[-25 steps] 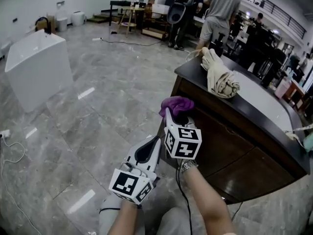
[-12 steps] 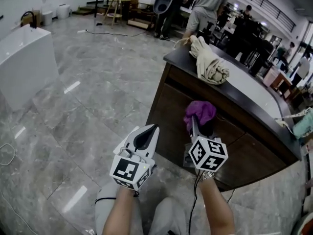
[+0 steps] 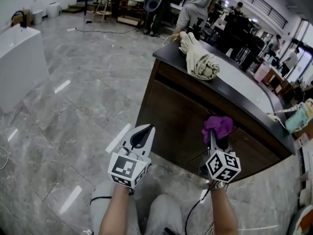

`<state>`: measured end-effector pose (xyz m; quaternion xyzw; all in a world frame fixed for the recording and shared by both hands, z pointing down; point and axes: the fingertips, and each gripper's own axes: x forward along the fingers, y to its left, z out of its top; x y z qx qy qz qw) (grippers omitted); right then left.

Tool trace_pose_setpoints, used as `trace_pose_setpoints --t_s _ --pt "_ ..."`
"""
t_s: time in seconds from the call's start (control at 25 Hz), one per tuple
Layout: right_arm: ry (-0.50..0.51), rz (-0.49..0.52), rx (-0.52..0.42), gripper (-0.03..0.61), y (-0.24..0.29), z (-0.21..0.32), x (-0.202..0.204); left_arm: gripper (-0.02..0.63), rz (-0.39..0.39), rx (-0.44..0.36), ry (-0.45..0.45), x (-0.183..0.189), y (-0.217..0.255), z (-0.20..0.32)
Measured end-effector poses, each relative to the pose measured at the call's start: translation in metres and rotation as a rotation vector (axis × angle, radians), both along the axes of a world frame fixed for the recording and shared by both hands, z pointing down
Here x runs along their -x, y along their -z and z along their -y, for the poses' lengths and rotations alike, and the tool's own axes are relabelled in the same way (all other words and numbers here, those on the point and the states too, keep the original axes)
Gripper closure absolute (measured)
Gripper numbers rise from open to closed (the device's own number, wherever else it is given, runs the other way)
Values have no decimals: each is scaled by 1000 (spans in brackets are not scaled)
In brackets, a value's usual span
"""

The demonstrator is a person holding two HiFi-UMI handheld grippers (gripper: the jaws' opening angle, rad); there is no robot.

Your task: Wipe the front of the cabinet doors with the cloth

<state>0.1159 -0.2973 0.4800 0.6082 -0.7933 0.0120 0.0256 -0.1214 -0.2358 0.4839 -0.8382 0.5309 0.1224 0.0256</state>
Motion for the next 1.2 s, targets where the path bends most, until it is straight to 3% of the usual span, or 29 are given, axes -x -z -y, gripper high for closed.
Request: trace_pose_setpoints --t_s 0.2,0.36,0.64,0.84,1.04,1.2 --pt "-83 10 15 457 -10 -10 -49 611 4 -15 -26 -6 2 -1" --pt "-63 15 -61 459 -4 -27 -49 611 20 -6 -28 -7 -3 -2" --pt "211 -75 -31 459 -41 -31 77 611 4 -17 27 14 4 -11" --pt "366 -40 50 459 -67 -14 177 611 18 -16 88 34 4 -23" --pt "439 -58 143 459 -98 17 248 611 6 -2 129 47 1 -27" --pt "400 -103 205 459 -114 47 268 611 17 -17 119 42 5 -29"
